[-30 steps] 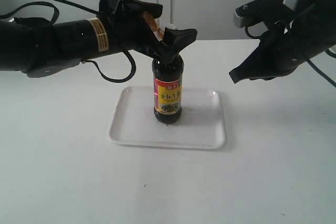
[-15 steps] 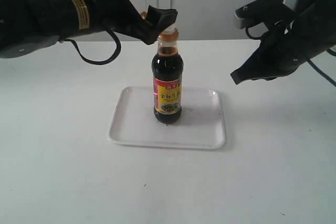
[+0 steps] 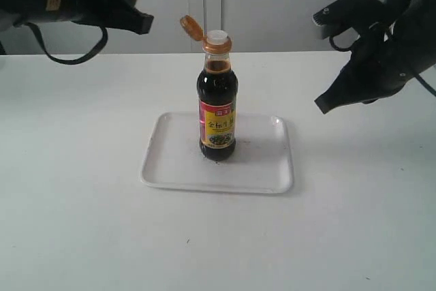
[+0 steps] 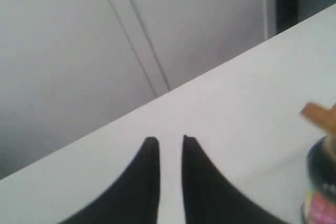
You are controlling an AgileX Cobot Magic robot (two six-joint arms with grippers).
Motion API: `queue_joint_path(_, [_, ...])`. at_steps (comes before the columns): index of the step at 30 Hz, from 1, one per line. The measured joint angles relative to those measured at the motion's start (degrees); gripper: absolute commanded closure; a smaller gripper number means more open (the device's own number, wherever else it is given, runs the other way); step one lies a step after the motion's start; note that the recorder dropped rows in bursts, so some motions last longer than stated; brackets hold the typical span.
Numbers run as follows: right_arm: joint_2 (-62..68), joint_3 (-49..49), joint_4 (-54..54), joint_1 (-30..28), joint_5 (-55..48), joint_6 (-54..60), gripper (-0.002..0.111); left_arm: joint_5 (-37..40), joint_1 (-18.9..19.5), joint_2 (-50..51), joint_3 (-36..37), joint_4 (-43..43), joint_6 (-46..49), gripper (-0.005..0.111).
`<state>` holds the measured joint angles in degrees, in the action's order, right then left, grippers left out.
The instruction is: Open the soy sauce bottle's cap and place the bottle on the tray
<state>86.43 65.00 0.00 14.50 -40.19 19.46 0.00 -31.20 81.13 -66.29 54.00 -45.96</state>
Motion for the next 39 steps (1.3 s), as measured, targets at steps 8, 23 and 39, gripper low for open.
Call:
queue_joint_path(8, [-2.4,0.4,-5.2,0.0,-7.0,-1.7,0.108,25.7,0.4,-0.8,-0.1,0.3,8.6,0.107])
queue_joint_path(23, [-2.4,1.2,-15.9,0.0,-18.0,-13.5,0.108,58.5,13.5,-1.2,-1.4,-34.3,38.4,0.107])
queue_joint_path(39, [-8.8,-3.4,-4.3,-6.6,-14.6,-12.7,0.108,64.5,24.6,-8.9,3.0,-46.8,46.0,0.107])
